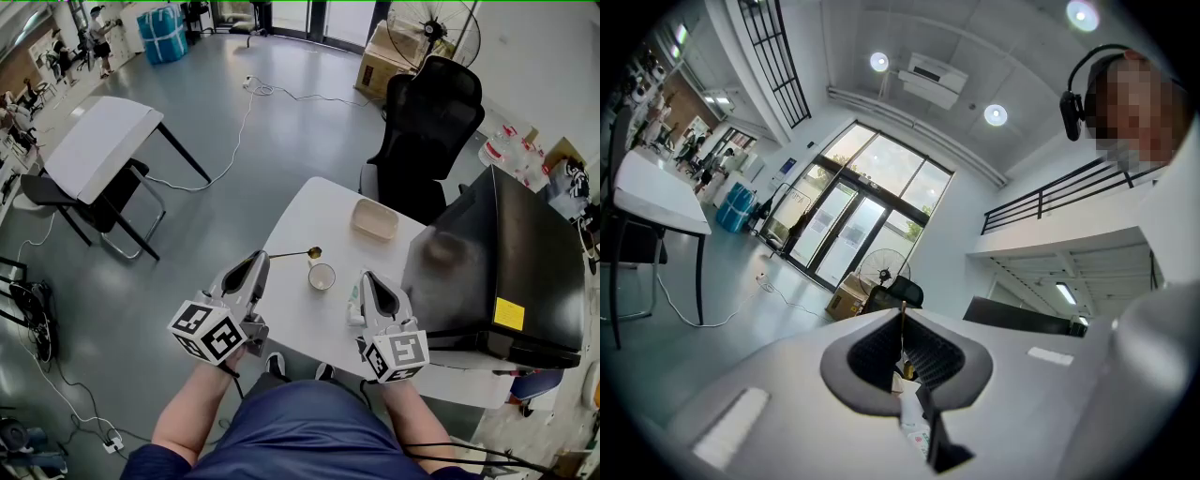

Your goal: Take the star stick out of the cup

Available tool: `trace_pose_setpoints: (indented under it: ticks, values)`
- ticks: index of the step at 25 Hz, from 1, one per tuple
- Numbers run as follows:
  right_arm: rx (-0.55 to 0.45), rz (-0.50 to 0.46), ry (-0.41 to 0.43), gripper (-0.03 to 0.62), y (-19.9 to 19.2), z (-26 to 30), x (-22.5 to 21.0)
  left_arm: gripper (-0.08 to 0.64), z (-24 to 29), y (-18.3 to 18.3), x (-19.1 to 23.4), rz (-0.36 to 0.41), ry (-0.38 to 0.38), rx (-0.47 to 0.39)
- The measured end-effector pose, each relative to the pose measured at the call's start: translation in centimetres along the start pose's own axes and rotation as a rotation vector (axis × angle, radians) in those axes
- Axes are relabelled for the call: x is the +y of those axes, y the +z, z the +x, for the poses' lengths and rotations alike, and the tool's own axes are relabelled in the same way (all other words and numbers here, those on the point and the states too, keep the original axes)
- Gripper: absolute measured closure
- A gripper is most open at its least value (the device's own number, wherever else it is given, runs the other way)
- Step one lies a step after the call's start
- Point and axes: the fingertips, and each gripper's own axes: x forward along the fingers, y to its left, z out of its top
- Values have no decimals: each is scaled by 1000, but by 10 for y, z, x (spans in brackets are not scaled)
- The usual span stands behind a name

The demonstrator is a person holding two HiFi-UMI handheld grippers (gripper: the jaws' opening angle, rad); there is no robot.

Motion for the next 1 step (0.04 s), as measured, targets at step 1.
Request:
trace_pose_setpoints:
  ticks: [1]
  values:
    - [0,0,-1,586,0,1,0,552,0,0,1,0,0,1]
